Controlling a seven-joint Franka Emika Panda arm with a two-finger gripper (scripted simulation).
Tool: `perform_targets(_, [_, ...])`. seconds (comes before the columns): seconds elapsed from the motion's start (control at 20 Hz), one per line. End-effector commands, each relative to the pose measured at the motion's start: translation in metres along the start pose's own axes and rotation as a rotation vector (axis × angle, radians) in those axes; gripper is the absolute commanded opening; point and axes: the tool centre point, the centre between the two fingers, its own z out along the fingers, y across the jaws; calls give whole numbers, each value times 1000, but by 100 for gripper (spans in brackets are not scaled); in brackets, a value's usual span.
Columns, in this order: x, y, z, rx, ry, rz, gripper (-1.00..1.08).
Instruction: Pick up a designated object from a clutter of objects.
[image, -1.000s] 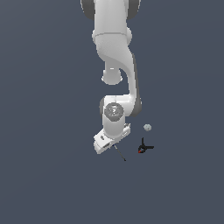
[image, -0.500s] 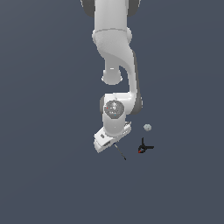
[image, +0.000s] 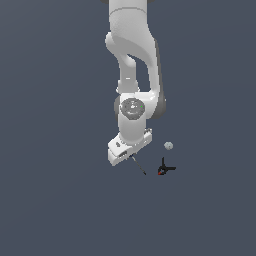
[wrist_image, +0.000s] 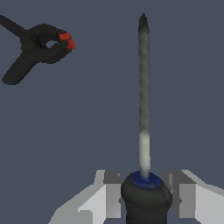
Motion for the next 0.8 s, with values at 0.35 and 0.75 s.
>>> perform_targets(0.35, [-17, -22, -83, -2, 1, 0, -100])
perform_targets(0.75, [-33, -43, -162, -2, 1, 0, -100])
